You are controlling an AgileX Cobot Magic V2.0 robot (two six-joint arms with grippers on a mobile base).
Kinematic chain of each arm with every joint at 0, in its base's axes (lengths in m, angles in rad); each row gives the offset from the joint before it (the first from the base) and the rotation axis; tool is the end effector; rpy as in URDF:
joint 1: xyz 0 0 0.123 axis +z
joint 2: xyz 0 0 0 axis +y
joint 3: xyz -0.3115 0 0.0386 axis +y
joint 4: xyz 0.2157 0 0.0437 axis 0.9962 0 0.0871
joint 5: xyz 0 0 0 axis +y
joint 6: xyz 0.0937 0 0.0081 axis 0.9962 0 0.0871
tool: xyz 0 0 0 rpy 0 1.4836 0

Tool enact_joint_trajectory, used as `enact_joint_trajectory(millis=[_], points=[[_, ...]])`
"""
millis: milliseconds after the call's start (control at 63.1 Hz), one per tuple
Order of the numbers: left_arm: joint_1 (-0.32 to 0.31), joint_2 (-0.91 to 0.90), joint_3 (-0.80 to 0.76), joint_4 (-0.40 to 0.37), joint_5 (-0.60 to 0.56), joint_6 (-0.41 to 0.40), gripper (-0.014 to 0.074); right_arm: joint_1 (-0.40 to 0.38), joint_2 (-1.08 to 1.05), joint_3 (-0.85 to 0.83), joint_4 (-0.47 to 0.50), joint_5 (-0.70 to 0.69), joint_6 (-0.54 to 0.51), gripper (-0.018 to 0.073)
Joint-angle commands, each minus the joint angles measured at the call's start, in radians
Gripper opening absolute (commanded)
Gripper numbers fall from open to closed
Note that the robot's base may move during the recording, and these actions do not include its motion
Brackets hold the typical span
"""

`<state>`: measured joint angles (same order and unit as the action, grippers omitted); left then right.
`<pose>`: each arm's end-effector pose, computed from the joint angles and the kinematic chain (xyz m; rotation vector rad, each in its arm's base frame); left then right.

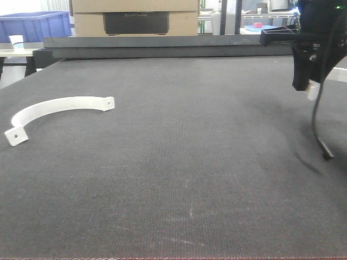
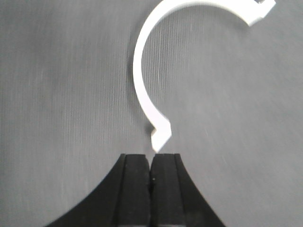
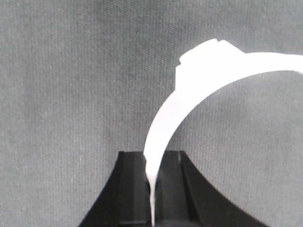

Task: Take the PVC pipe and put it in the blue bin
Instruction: 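Close left and right grippers on the white clamp ends, then lift both white clamp halves up off the table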

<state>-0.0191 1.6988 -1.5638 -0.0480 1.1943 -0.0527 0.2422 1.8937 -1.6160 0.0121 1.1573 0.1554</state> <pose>0.3278 -0.0105 0.3524 -0.0617 2.8130 -0.0836 0.3644 0.0911 0.2973 -0.1216 2.9216 0.0813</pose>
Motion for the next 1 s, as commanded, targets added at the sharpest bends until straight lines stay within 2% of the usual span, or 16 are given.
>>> enact_joint_trajectory(millis=[0,222,443,523,649,728,982], points=[[-0.016,0.084,-0.063,0.048,0.013,-0.005,-0.0111,-0.001,-0.012,-0.009,-0.012,-0.010,-0.006,-0.0154],[-0.003,0.199,-0.098,0.054,-0.068,-0.005,-0.0111,-0.001,-0.012,-0.009,-0.012,-0.010,-0.006,-0.0154],[-0.003,0.257,-0.104,0.048,-0.085,-0.005,-0.0103,-0.001,-0.012,-0.009,-0.012,-0.013,-0.006,-0.0154],[-0.003,0.277,-0.105,0.048,-0.092,-0.005,-0.0040,-0.001,-0.012,-0.009,-0.012,-0.013,-0.006,-0.0154],[-0.003,0.295,-0.105,0.035,-0.101,-0.005,0.0167,-0.001,-0.012,-0.009,-0.012,-0.013,-0.006,-0.0154],[-0.003,0.302,-0.105,0.033,-0.117,-0.005,0.0251,-0.001,-0.012,-0.009,-0.012,-0.013,-0.006,-0.0154],[-0.005,0.358,-0.105,0.033,-0.123,0.009,0.0263,-0.001,0.004,-0.007,-0.012,-0.013,-0.006,-0.0154]])
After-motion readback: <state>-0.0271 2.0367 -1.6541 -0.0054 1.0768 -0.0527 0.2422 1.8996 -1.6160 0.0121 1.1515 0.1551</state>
